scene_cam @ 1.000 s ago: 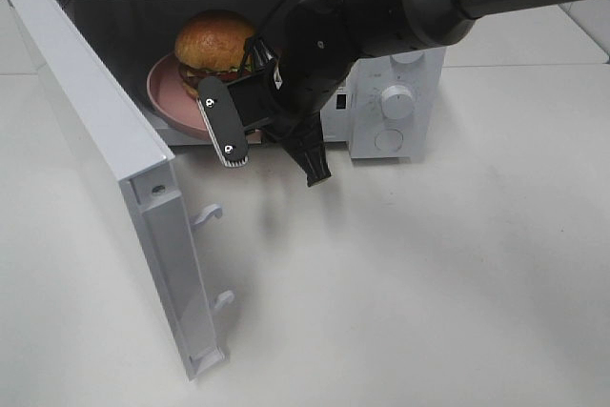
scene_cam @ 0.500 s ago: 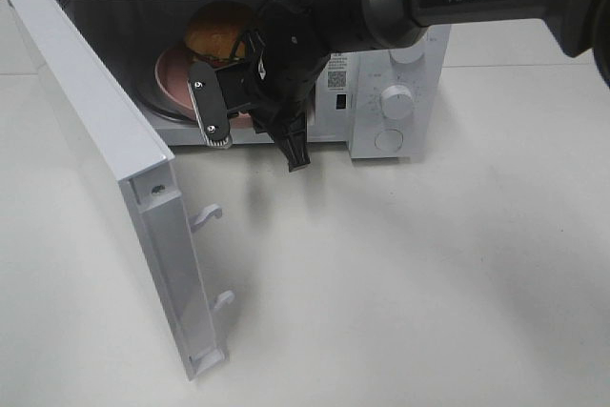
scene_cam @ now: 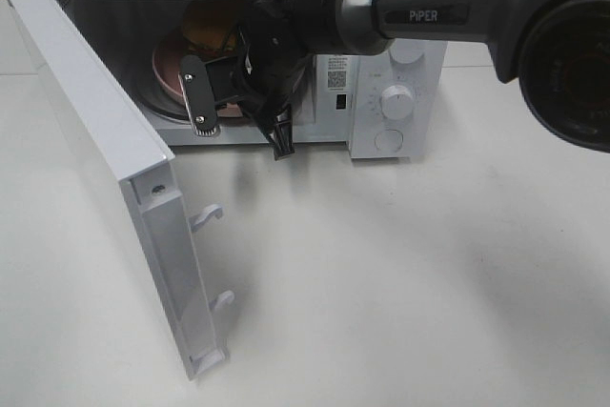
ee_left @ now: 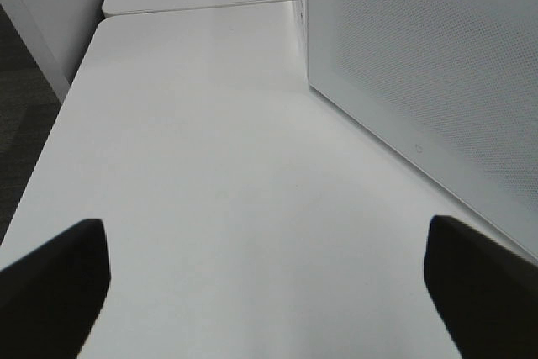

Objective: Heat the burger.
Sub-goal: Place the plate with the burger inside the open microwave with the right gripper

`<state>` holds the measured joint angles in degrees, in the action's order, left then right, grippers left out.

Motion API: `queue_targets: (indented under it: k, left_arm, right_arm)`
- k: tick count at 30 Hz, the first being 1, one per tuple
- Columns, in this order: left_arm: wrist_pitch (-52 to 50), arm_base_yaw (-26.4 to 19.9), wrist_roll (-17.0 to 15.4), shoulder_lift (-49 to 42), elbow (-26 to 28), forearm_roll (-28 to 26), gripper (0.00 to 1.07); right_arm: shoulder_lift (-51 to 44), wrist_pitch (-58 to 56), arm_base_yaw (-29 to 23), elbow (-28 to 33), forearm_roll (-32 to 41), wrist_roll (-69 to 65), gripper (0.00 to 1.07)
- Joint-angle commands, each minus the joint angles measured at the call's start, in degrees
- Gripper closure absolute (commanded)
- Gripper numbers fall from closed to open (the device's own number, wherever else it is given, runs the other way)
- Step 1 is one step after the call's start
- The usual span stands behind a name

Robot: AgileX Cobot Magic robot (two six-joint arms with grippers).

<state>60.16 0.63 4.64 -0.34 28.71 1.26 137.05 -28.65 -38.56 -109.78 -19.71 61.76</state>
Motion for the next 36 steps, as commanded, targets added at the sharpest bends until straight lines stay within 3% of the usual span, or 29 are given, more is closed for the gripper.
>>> queue_targets:
  k: [1, 15, 26, 29, 36]
  left_arm:
    - [-0.5, 0.2, -0.1, -1.3, -0.2, -0.2, 0.12]
    - [-0.5, 0.2, -0.1, -1.3, -0.2, -0.2, 0.12]
    - [-0.5, 0.2, -0.1, -1.3, -0.2, -0.2, 0.12]
    - [-0.5, 0.2, -0.1, -1.3, -0.2, -0.2, 0.12]
    - [-0.5, 0.2, -0.1, -1.3, -0.2, -0.2, 0.12]
  right_arm:
    - [1.2, 1.3, 0.3, -2.9, -0.4, 0.3, 1.07]
    - [3.2, 0.1, 0.3, -5.5, 0.1, -0.3, 1.04]
    - [3.2, -0.5, 0.3, -5.5, 0.2, -2.6, 0.84]
    - [3.0, -0.8, 0.3, -5.4, 0.2, -3.4, 0.73]
    - [3.0, -3.0, 0.3, -5.4, 0.3, -4.0, 0.69]
